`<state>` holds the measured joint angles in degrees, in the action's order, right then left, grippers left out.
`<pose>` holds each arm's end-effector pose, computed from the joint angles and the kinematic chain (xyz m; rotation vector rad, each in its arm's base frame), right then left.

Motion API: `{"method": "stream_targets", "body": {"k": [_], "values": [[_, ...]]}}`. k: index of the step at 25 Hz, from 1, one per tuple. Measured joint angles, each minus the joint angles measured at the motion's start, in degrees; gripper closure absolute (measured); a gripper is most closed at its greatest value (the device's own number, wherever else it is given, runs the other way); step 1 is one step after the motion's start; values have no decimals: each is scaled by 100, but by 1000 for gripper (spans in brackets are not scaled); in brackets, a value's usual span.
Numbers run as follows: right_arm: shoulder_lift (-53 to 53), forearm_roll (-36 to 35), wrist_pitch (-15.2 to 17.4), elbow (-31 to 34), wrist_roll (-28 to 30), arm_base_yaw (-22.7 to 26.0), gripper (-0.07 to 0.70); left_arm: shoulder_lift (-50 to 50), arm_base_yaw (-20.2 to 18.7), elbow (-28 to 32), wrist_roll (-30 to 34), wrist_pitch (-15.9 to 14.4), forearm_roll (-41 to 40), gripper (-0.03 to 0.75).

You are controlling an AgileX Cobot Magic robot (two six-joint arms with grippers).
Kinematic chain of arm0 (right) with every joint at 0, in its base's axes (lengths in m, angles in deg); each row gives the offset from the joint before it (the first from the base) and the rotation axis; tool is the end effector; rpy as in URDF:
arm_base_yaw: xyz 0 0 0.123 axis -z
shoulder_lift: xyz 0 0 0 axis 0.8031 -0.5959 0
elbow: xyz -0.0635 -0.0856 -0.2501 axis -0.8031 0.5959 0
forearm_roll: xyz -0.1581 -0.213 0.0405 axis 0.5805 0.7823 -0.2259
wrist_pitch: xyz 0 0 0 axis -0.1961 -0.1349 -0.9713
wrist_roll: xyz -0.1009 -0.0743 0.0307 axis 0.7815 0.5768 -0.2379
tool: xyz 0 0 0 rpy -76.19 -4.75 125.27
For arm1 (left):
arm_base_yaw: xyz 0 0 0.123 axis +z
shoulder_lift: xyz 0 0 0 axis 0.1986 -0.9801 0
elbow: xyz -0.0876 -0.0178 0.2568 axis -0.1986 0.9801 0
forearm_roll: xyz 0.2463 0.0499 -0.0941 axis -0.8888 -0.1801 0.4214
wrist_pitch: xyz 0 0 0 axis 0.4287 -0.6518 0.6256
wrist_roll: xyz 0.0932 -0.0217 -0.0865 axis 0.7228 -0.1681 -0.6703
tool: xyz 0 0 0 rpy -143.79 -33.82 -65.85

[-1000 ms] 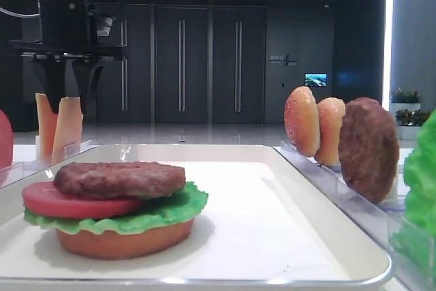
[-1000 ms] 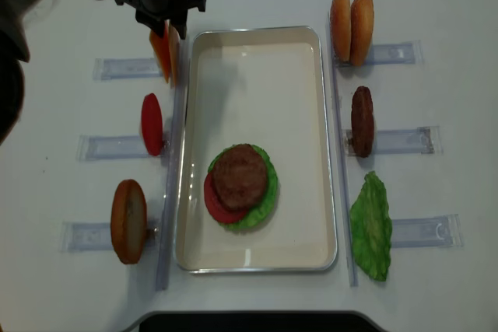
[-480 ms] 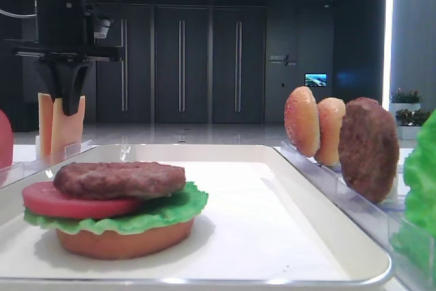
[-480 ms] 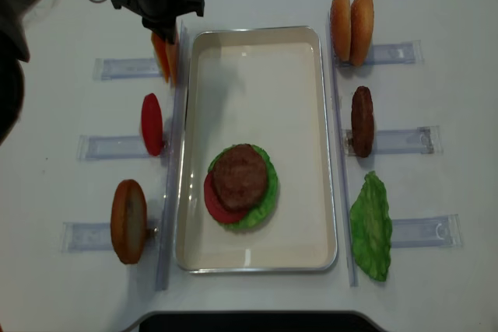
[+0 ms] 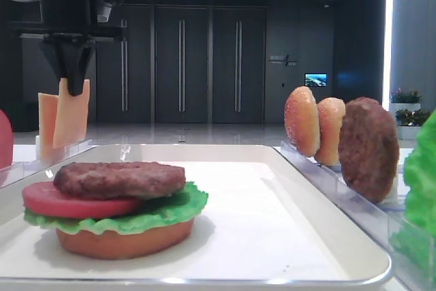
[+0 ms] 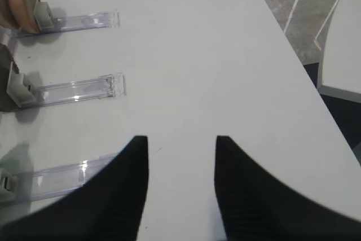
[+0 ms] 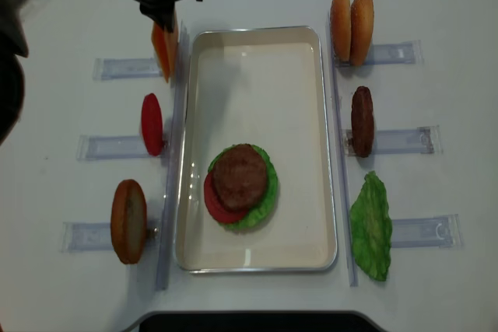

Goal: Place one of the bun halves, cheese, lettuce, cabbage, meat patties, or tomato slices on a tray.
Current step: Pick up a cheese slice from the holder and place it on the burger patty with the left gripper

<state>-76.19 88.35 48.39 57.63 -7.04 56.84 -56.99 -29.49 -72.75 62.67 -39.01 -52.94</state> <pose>0.0536 -0.0088 0.2622 0.1156 2.1224 -0.0671 0.4511 -0.1269 0.1926 0.0571 2.8378 0.0929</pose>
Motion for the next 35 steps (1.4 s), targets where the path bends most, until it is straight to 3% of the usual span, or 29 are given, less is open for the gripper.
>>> {"method": "stream_targets", "body": {"k": [4,8,18,21,29,35], "values": [[0,0,0,0,0,0,357,0,0,-645,34,-375,70,694],[0,0,0,0,0,0,357,5,0,-1212,109,-453,171,694],[0,0,0,0,0,0,357,220,0,-1212,368,-539,798,694],[0,0,0,0,0,0,357,742,0,-686,415,-539,862,694],[0,0,0,0,0,0,357,2884,0,1889,532,-546,791,694],[0,0,0,0,0,0,357,4309,0,3306,532,-551,799,694]]}}
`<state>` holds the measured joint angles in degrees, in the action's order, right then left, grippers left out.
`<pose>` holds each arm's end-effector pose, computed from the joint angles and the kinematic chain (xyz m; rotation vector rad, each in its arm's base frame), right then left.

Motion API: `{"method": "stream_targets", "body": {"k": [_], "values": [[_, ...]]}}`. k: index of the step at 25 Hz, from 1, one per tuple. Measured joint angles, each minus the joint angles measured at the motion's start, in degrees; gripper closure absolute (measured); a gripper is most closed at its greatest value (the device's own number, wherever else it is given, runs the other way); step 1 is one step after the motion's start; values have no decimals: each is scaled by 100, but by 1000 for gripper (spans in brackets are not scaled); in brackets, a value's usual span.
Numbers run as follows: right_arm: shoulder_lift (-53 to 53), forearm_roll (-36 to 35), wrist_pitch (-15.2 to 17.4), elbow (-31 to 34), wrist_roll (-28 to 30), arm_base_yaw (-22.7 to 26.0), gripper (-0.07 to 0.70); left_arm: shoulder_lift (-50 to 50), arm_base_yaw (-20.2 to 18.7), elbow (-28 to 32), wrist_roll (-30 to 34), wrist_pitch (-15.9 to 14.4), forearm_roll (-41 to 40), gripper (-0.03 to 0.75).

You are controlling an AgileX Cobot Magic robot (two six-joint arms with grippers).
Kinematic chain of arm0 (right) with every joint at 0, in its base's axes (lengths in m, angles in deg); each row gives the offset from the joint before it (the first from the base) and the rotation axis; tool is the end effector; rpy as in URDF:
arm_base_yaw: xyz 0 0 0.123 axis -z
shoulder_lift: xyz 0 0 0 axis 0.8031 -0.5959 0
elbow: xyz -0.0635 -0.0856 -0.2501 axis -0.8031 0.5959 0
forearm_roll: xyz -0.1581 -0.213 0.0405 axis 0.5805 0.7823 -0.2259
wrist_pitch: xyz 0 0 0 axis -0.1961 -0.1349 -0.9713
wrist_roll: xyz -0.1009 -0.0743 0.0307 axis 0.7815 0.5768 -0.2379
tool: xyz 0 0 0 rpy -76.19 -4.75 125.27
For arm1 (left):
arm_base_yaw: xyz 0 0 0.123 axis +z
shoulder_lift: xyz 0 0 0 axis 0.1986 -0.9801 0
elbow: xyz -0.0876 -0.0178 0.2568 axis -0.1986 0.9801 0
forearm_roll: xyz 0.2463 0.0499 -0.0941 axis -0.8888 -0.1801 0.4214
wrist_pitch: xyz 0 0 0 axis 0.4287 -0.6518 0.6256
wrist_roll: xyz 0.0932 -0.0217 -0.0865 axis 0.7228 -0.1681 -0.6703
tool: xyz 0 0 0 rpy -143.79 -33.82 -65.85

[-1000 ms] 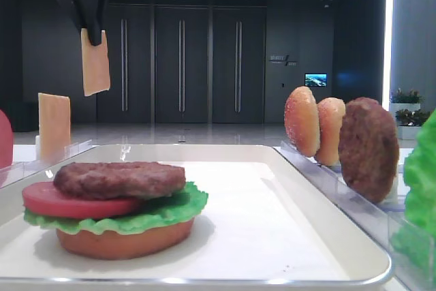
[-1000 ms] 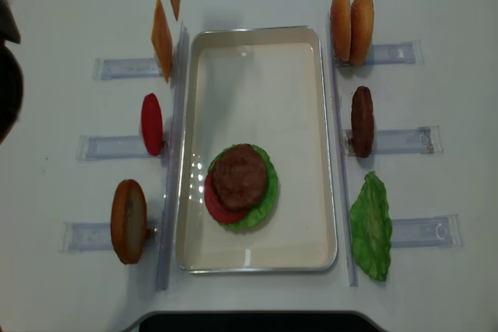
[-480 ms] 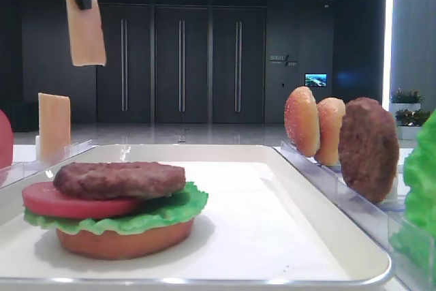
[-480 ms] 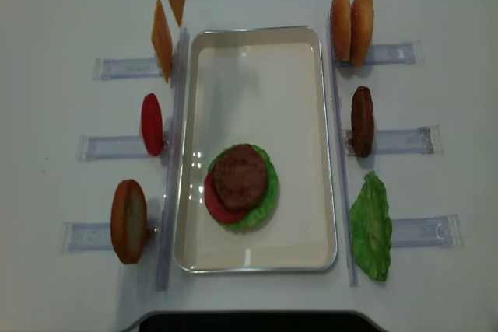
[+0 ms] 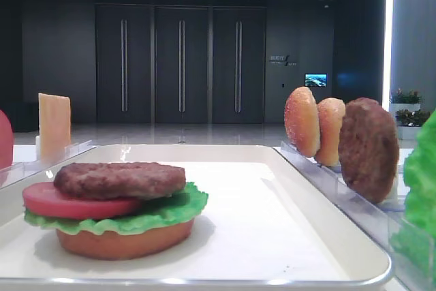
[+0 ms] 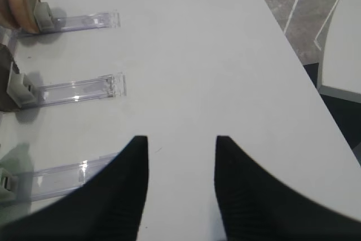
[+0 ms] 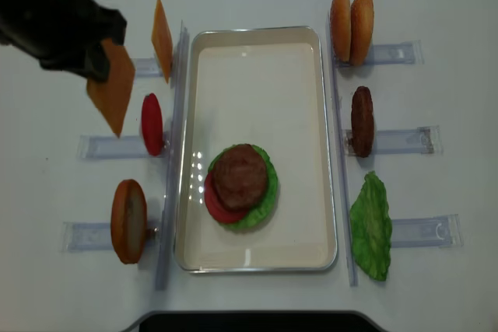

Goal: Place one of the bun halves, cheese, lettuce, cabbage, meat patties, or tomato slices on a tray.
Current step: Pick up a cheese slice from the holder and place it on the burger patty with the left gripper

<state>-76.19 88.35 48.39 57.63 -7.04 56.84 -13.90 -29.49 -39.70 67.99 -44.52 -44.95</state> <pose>0.0536 -0.0088 0.2622 0.1156 2.1224 -0.0671 0.2726 -0.0858 0.2971 0.1249 2.7977 -0.1001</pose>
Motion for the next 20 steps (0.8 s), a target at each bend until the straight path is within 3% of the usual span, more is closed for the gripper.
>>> {"method": "stream_targets", "body": {"k": [8,20], "values": [[0,0,0,0,0,0,358,937,0,925,-74,0,-1,694],[0,0,0,0,0,0,358,995,0,1100,-88,0,133,694]]}}
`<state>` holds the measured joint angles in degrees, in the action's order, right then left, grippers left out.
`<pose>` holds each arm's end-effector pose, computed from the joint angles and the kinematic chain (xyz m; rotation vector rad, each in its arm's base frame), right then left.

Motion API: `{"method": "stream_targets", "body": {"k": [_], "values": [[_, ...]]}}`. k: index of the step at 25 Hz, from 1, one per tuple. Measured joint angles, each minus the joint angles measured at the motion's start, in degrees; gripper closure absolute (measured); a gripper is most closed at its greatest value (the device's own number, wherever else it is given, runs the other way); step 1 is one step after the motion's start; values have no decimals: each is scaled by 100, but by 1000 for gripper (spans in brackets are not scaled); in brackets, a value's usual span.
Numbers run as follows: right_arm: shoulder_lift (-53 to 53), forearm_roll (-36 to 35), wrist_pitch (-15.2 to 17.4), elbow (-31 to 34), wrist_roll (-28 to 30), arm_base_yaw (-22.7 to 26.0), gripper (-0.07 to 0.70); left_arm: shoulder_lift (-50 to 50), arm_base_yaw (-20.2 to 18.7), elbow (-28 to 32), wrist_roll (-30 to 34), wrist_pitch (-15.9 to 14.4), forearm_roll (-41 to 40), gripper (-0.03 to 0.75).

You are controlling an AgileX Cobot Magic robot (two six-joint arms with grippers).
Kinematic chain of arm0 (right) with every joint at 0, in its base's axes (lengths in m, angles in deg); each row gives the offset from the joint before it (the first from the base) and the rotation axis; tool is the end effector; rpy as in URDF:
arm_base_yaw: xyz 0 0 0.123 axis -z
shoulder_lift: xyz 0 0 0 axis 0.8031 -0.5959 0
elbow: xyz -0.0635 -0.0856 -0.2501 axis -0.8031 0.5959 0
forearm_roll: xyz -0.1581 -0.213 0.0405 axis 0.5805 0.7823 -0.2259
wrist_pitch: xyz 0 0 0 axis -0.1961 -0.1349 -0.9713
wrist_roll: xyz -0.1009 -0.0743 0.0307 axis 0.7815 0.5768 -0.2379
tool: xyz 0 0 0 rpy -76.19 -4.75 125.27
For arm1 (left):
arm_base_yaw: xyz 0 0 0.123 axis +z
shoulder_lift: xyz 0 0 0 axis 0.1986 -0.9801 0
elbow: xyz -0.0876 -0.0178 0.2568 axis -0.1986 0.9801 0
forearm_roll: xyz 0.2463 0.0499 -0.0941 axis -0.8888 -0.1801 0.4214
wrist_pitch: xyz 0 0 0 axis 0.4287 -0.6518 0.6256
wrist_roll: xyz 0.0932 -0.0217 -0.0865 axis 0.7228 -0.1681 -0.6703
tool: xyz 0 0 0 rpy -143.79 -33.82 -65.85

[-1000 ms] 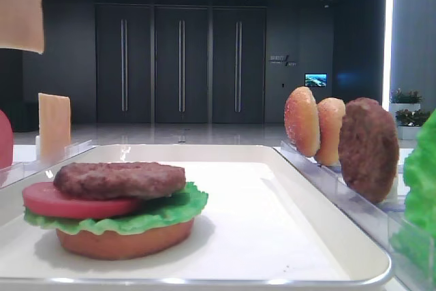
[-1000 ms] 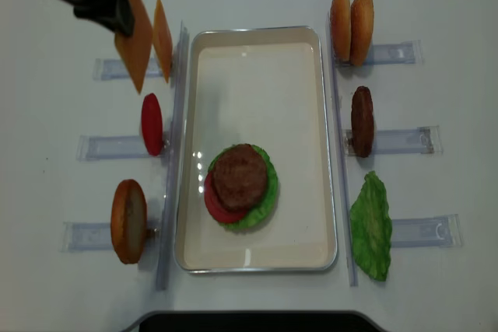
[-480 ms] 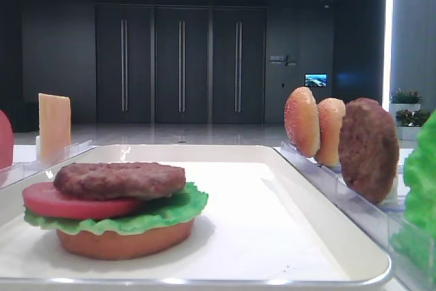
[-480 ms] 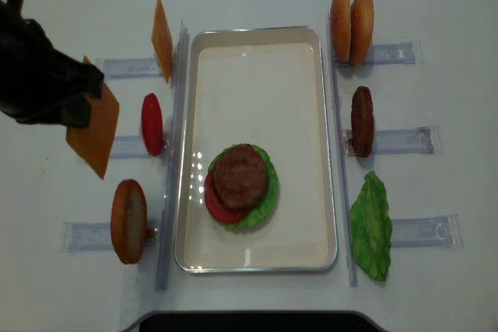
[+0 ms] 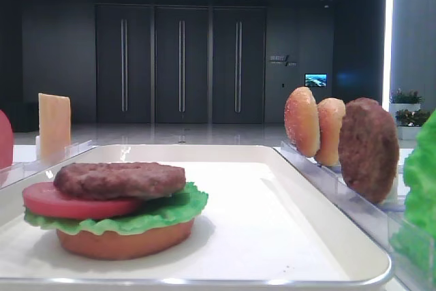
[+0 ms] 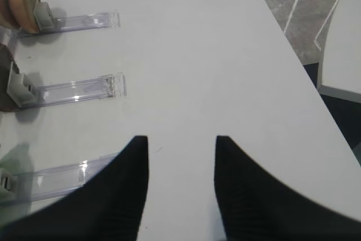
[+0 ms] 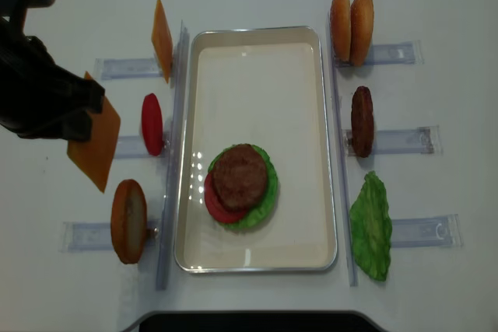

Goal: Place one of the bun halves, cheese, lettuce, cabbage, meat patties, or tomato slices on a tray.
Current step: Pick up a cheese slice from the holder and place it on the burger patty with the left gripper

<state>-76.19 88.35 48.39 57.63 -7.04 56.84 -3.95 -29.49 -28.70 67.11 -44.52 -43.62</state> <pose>0.0536 -0.0088 0.2622 0.1156 2.1224 -0.0671 0.2259 -0.0736 0.2830 0.0990 2.8222 -0.1289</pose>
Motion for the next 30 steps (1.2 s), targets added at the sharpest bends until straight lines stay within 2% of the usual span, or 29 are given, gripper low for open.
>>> {"method": "stream_targets", "body": {"k": [3,7,12,15,20,26,30], "values": [[0,0,0,0,0,0,358,0,0,7,143,65,258,694],[0,0,0,0,0,0,358,-5,0,49,868,687,1390,694],[0,0,0,0,0,0,358,-223,0,510,2414,1471,3367,694],[0,0,0,0,0,0,358,-299,0,962,3461,1730,4699,694],[0,0,0,0,0,0,358,-299,0,1548,4741,1922,6112,694],[0,0,0,7,0,0,358,-299,0,2332,5671,2131,6970,694],[0,0,0,7,0,0,358,-299,335,2807,6277,2067,7631,694]]}}
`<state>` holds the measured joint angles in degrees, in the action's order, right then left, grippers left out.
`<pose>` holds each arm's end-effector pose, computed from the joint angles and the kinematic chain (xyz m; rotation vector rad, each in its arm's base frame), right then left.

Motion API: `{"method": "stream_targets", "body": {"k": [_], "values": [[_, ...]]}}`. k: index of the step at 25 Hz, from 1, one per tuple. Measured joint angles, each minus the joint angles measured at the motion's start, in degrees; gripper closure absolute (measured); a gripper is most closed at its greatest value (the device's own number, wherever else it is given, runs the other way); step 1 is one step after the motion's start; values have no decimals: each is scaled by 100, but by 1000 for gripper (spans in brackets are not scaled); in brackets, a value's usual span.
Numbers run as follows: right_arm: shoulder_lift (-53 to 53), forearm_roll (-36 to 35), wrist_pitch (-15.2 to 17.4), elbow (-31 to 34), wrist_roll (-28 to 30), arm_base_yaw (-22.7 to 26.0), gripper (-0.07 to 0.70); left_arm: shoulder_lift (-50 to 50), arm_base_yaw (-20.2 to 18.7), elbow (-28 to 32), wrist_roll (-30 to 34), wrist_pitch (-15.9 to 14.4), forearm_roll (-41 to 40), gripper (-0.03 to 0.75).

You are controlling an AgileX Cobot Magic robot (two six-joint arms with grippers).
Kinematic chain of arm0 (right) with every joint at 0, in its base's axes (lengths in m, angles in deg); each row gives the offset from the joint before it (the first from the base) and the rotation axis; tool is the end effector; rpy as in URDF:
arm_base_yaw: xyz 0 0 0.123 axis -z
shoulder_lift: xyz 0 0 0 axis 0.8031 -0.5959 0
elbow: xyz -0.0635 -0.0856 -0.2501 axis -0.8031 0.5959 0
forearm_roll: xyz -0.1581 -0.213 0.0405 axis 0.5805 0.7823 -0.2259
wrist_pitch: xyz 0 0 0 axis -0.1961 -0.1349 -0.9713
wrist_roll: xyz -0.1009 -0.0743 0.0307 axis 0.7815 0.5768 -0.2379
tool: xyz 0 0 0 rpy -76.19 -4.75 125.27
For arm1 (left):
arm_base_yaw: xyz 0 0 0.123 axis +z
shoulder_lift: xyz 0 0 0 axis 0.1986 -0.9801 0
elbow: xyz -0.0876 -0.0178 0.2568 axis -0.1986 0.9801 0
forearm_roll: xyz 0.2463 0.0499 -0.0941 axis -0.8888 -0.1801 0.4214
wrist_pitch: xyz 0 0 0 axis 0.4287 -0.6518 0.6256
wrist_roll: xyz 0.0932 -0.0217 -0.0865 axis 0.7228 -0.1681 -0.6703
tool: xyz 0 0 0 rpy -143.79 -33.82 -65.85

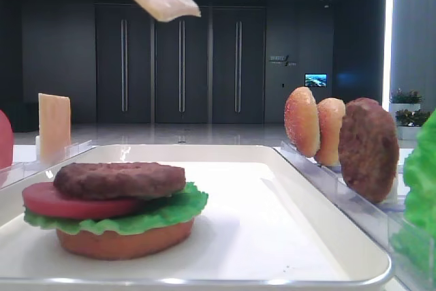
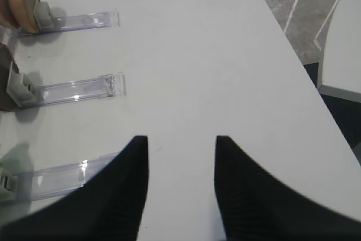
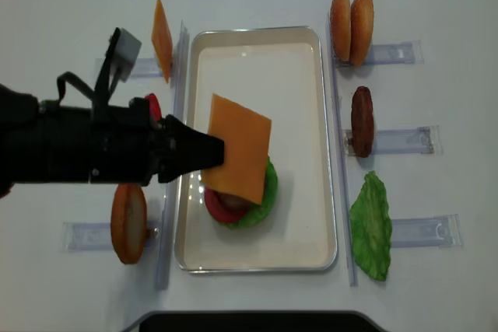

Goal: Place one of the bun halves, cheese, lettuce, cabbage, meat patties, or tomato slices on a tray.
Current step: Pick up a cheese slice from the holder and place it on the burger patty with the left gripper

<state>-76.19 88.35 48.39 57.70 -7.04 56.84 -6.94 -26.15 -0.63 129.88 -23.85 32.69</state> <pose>0.0538 -0.0088 0.2618 0.1157 2.1236 -0.0671 0.2075 -0.1543 0.2048 0.3010 2.3879 -1.2969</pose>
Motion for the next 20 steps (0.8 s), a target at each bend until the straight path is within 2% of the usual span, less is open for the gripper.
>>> {"method": "stream_targets", "body": {"k": [5,7,11,20], "values": [[0,0,0,0,0,0,358,0,1004,397,518,-679,290,694],[0,0,0,0,0,0,358,-7,1231,490,645,-872,296,694],[0,0,0,0,0,0,358,-320,1329,536,878,-1192,303,694],[0,0,0,0,0,0,358,-1732,1336,536,1563,-1481,711,694]]}}
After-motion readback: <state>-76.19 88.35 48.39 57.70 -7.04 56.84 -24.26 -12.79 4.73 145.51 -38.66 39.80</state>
